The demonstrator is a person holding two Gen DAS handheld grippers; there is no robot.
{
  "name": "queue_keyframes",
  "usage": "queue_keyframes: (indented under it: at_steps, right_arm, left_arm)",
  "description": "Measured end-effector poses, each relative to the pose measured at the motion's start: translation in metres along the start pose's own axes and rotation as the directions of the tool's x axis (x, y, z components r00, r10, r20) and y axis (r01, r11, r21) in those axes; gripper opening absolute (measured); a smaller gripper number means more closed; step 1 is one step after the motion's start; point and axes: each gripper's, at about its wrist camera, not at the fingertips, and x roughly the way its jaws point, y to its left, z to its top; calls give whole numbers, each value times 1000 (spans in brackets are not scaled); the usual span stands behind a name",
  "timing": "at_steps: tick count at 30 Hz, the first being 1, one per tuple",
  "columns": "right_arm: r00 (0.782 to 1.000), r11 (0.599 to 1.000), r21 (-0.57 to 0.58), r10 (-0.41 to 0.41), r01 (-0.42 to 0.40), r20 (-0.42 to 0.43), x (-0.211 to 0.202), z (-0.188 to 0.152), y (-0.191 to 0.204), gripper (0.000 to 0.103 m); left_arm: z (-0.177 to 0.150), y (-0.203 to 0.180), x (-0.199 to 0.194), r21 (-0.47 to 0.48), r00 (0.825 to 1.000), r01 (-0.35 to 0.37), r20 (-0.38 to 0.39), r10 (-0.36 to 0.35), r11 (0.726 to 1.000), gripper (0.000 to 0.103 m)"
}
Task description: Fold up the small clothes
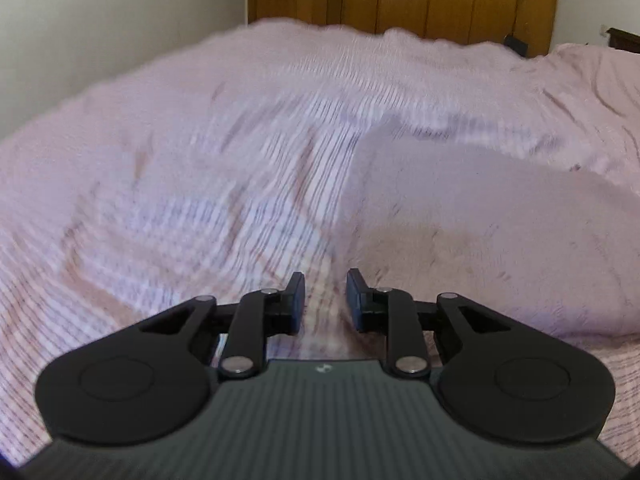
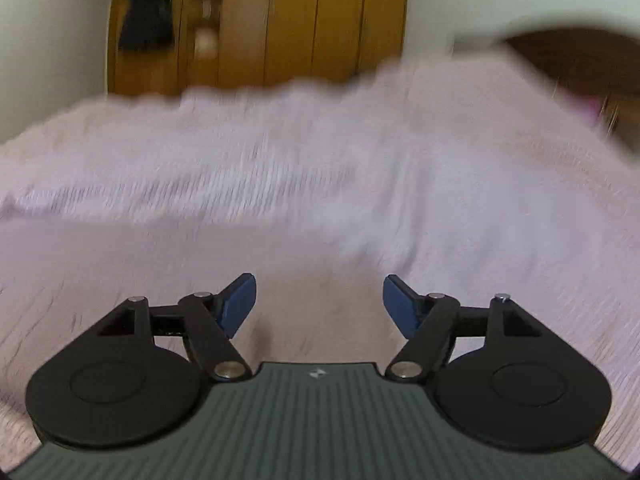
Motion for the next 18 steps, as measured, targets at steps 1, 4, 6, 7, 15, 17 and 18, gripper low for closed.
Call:
queue_keyframes:
  at_steps: [1, 4, 6, 7, 15, 17, 18]
  right_arm:
    - [997, 999, 37, -11, 14, -72, 13, -6, -3, 78]
    - [995, 991, 123, -44, 54, -89, 31, -15, -18, 102]
    - [991, 974, 199, -85, 105, -104, 27, -7, -24, 101]
    - [986, 968, 199, -138, 154, -92, 20, -2, -20, 100]
    - [982, 995, -31, 96, -92, 164, -114, 45, 102, 103]
    - [969, 992, -73, 114, -101, 218, -140, 43, 135, 103]
    - [966, 989, -97, 131, -112, 224, -150, 42, 149, 103]
  left_arm:
    - [-2, 7, 0, -15, 1000, 29, -3, -29, 999, 22]
    - [-8, 17, -12, -21, 995, 98, 35, -97, 995, 25]
    - [-11, 33, -20, -71, 985, 161, 75, -155, 984, 26]
    - [-12, 45, -24, -137, 972, 224, 101, -212, 965, 31]
    - [-22, 96, -12, -596, 776, 580, 195, -600, 556, 77]
    - [-28, 92, 10, -624, 739, 587, 155, -655, 515, 76]
    - [-32, 90, 14, -641, 743, 570, 136, -655, 514, 72]
